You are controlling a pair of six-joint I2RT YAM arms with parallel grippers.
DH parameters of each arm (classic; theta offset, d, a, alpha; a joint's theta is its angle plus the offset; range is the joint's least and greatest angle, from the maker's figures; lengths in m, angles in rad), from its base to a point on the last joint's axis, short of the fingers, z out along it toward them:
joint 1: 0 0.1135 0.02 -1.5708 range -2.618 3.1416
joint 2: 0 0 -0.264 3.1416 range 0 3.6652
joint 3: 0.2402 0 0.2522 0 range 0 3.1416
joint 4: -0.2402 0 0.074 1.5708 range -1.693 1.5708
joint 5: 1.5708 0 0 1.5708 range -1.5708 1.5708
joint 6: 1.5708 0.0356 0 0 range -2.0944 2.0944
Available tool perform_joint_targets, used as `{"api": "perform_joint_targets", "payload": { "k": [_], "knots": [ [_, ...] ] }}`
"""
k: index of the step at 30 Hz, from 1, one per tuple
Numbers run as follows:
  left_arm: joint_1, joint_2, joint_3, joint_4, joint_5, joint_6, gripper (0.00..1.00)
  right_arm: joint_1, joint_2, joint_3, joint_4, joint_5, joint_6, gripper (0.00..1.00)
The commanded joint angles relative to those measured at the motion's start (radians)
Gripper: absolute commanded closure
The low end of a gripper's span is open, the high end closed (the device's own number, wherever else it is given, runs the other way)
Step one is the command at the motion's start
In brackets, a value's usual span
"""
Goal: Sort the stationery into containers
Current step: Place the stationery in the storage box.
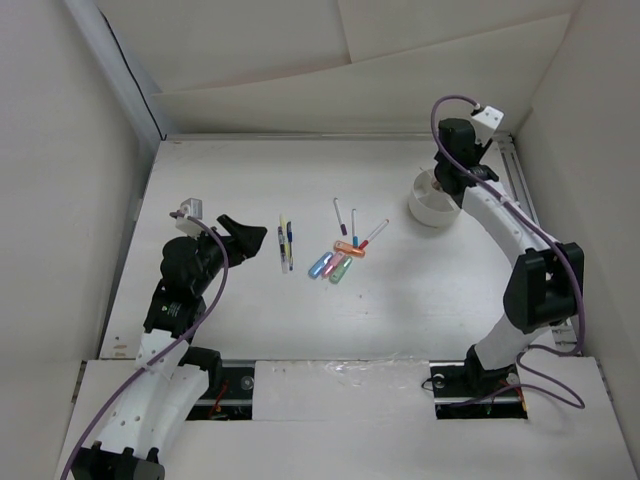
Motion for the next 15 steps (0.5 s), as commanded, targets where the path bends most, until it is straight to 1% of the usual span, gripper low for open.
{"api": "perform_joint_targets", "payload": {
  "k": [1,13,14,15],
  "knots": [
    [0.006,-0.012,-0.005,0.039,0.008,0.0,0.29,0.01,0.018,0.021,0.043,0.019,0.01,0.65],
    [0.006,-0.021,-0.014,0.039,0.008,0.0,0.29,0.037,0.018,0.019,0.034,0.028,0.02,0.65],
    [0.006,-0.021,-0.014,0.039,0.008,0.0,0.29,0.037,0.018,0.019,0.023,0.028,0.02,0.57],
    [0.006,-0.021,-0.014,0.039,0.008,0.0,0.29,0.037,0.029,0.019,0.014,0.028,0.02,0.45]
  ]
}}
